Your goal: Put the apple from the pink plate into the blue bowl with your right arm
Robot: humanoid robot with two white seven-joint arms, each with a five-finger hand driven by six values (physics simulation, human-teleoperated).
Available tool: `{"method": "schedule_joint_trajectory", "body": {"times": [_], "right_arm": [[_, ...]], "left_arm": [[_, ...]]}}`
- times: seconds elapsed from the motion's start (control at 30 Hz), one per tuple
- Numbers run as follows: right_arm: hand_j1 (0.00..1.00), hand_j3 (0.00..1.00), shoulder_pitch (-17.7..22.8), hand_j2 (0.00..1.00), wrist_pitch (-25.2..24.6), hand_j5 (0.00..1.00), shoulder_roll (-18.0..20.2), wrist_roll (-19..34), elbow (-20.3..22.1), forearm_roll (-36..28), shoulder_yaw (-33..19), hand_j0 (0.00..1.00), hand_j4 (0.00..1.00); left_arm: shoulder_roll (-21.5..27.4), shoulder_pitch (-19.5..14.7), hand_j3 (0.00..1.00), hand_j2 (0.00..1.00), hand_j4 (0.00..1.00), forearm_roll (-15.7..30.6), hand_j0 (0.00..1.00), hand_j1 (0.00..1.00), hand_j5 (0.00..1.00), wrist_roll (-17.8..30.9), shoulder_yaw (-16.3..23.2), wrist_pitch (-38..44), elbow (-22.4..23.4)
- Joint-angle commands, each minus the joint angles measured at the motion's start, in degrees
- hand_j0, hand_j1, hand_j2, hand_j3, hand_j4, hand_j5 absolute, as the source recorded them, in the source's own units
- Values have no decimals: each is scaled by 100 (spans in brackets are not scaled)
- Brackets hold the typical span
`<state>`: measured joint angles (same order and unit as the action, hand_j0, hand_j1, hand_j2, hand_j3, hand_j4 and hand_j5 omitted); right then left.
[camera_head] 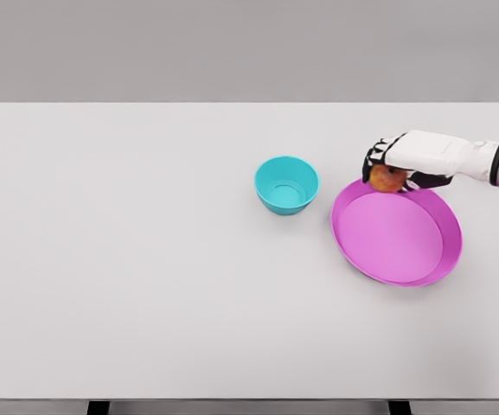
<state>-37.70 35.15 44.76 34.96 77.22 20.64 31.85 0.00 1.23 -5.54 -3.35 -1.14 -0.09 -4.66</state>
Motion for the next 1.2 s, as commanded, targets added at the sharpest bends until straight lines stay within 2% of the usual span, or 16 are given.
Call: {"method": "schedule_joint_trajectory", "body": {"times": [0.0,0.43,0.6,0.8,0.9,1.17], "right_arm": [[41,41,-18,41,-15,41,-116,4,-41,-25,32,41,41],[41,41,-360,41,-15,41,-670,4,-216,-7,181,41,41],[41,41,-703,41,-15,41,-925,4,-295,2,568,41,41],[41,41,-896,41,-15,41,-1162,4,-304,10,867,41,41],[41,41,-1072,41,-15,41,-1338,4,-462,10,1122,41,41],[41,41,-1283,41,-15,41,-1487,4,-656,10,1438,41,41]], "left_arm": [[0,0,100,100,100,0,100,100,100,1,0,0,0],[0,0,100,100,100,0,100,100,100,1,0,0,0],[0,0,100,100,100,0,100,100,100,1,0,0,0],[0,0,100,100,100,-9,100,100,100,1,0,0,0],[0,0,100,100,100,0,100,100,100,1,0,0,0],[0,0,100,100,100,0,100,100,100,1,0,0,0]]}}
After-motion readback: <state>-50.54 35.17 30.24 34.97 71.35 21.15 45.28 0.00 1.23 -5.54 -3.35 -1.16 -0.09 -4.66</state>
